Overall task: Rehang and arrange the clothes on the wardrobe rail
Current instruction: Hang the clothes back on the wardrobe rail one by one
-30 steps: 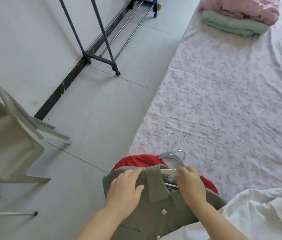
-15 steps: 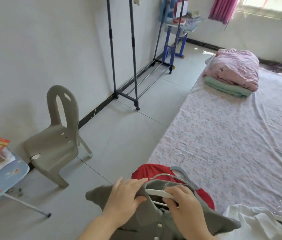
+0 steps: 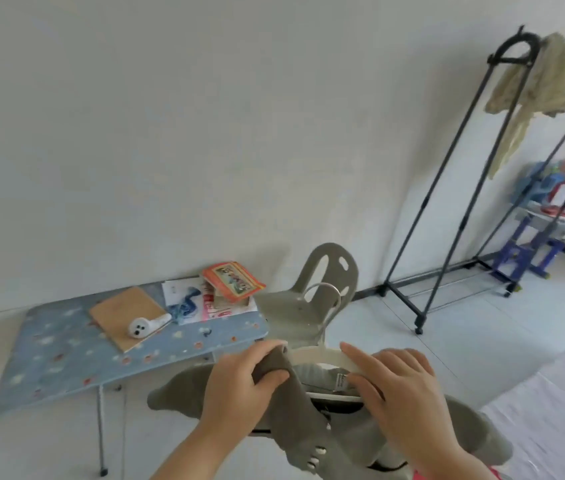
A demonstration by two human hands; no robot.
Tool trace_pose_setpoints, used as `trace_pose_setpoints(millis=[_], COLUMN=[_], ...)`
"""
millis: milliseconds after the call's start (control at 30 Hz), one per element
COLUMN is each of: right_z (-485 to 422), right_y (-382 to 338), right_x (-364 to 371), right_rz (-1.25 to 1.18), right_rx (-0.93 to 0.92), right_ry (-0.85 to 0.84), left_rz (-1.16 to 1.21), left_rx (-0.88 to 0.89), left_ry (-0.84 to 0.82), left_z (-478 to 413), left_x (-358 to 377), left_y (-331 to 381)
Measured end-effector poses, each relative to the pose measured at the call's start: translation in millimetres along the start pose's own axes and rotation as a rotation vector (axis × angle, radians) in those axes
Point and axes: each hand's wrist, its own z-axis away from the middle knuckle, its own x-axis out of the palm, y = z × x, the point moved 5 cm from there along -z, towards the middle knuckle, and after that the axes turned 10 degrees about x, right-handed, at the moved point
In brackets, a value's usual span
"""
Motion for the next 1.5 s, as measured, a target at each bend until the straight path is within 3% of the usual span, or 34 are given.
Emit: trace_pose_setpoints(millis=[167,400,600,867,1133,1500], right_z=[-49,-90,-93,-58,-18,9], right_y=[-135,-326,-480,-647,-801,-1013], right_x=[38,93,126,127,112,101], right_rz=[-0.173,-0.488,-0.746,-0.972,-1.032,-1.133], right_rx=[-0.311,-0.562,-0.844,-1.152,-1.327,-1.292], right_ry=[0.063,0.026,0.000,-0.140,-0.161,-0.082], left_rz=[-0.155,-0.399,-0.746,-0.894,-1.062,-1.114], left_rx=[-0.129,-0.334,-0.508,-0.811,-0.883,-0.893], left_ry=[0.206,0.509,0.714,0.918,1.045,1.103], left_z=[47,133,220,326,416,512], left_x=[-143,-298,-384,-463,-561,-739], left_y=[-50,-104,-125,-122,-139,-182])
